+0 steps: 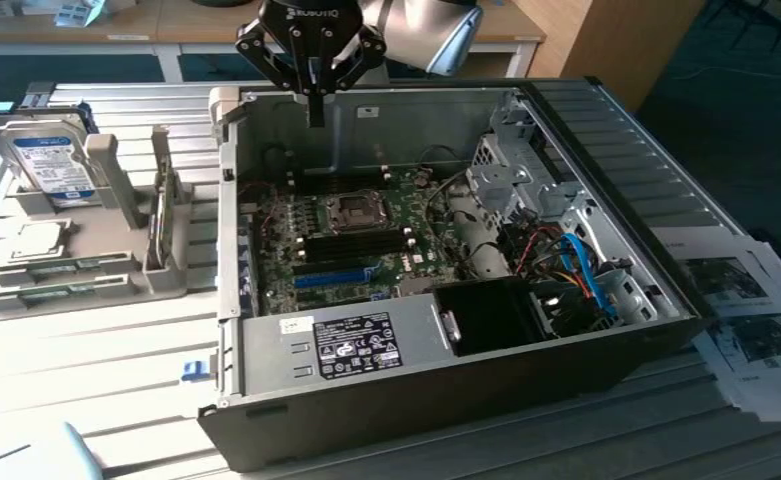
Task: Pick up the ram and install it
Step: 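Reach for the ram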
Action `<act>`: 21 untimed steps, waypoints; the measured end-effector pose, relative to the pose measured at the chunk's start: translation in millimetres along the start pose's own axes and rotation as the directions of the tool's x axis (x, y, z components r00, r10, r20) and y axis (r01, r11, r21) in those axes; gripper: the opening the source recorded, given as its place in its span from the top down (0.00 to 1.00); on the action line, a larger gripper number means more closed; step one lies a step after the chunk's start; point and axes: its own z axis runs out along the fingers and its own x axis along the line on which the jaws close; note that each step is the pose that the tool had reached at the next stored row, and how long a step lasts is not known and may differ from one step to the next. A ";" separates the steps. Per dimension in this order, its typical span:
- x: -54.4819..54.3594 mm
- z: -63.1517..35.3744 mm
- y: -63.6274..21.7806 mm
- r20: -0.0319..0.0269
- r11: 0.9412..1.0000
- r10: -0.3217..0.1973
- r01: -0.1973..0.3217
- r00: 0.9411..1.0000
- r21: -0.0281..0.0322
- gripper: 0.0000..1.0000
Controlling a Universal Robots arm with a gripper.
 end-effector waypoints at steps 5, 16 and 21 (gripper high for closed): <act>14.2 -0.3 -1.1 0.000 1.000 0.000 0.000 1.000 0.000 0.90; 52.2 -1.2 -3.9 0.000 1.000 0.000 0.000 1.000 0.000 0.90; 69.6 -1.7 -5.2 0.000 1.000 0.000 0.000 1.000 0.000 0.90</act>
